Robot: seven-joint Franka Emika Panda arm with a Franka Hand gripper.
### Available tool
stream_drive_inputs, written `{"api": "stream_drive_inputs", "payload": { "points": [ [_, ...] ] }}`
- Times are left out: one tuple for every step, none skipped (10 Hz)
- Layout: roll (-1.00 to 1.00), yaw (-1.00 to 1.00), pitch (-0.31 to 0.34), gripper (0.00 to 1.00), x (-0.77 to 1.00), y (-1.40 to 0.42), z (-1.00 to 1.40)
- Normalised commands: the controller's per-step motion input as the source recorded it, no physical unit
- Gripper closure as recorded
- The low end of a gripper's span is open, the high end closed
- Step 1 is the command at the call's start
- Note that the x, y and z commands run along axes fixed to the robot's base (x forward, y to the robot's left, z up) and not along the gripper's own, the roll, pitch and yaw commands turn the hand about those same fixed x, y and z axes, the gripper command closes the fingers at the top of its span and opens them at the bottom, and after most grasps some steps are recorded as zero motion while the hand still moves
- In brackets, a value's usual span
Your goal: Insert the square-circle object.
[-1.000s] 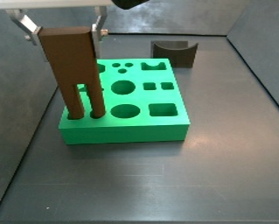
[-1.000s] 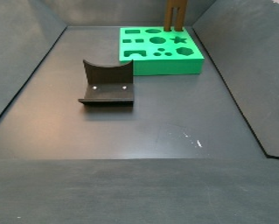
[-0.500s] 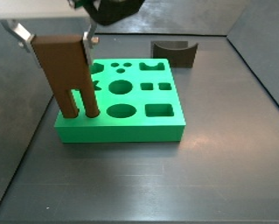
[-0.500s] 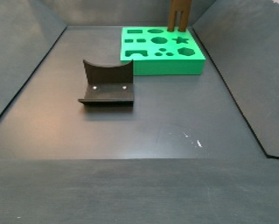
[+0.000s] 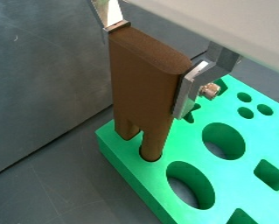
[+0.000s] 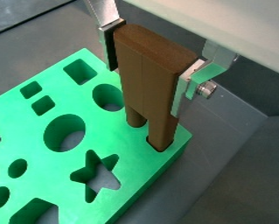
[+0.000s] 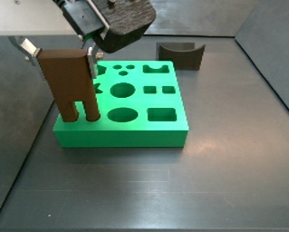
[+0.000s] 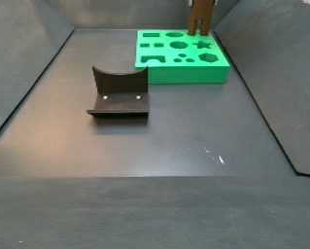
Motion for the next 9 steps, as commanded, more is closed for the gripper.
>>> {"api": "stream_drive_inputs", "payload": {
  "points": [
    [0.15,0.0,-0.131,1.0,0.0,-0.05,-0.88],
    [0.12,0.0,-0.137,1.0,0.0,-0.04,-0.9],
    [0.07,0.0,-0.124,1.0,0.0,0.0,-1.0],
    [0.08,0.0,-0.044,1.0,0.05,0.0,-1.0],
    [0.14,0.0,-0.011,1.0,0.02,-0.07,-0.91],
    [0.07,0.0,0.0,1.0,0.0,-0.03,0.0],
    [0.0,0.0,-0.073,1.0,-0.07,0.0,-0.23],
    [-0.01,0.0,0.057,1.0,0.14,0.0,-0.39],
    [-0.05,0.0,0.139,1.0,0.25,0.0,-0.37]
  ]
}}
